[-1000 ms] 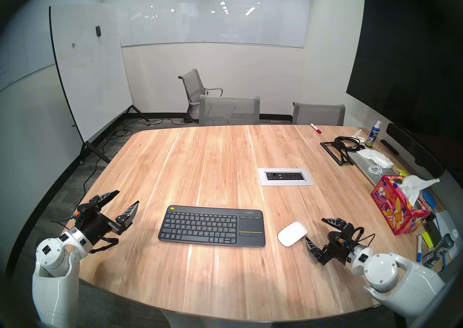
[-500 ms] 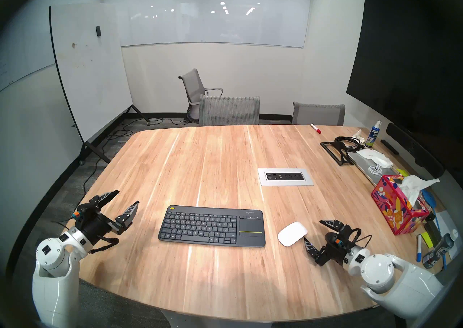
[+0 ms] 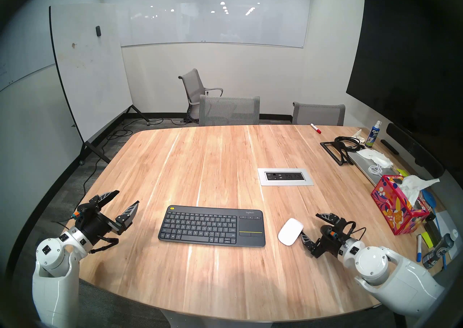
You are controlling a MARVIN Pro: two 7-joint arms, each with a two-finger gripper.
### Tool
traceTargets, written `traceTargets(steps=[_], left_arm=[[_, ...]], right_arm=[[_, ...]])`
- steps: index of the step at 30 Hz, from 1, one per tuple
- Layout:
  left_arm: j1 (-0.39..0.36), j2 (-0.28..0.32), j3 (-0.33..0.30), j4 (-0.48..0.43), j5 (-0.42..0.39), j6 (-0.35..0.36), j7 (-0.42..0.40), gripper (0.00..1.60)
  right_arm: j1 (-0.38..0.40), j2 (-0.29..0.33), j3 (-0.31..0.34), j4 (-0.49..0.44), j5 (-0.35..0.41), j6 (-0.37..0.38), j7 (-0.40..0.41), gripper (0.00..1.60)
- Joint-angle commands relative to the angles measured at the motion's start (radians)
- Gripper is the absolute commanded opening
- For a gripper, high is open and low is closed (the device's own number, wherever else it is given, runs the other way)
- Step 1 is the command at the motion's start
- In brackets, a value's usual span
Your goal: Put the mouse beside the keyboard
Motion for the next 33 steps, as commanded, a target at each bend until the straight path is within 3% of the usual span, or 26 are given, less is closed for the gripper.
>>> traceTargets(steps=[1, 33], left_arm=[[0.0, -0.001, 0.002, -0.016, 0.002, -0.002, 0.001, 1.6], [-0.001, -0.002, 0.002, -0.015, 0.002, -0.002, 0.0, 1.6]], right_arm=[[0.074, -0.047, -0.034, 0.032, -0.011, 0.001, 0.003, 1.6], [0.156, -0.124, -0.106, 0.111, -0.057, -0.02, 0.023, 1.6]])
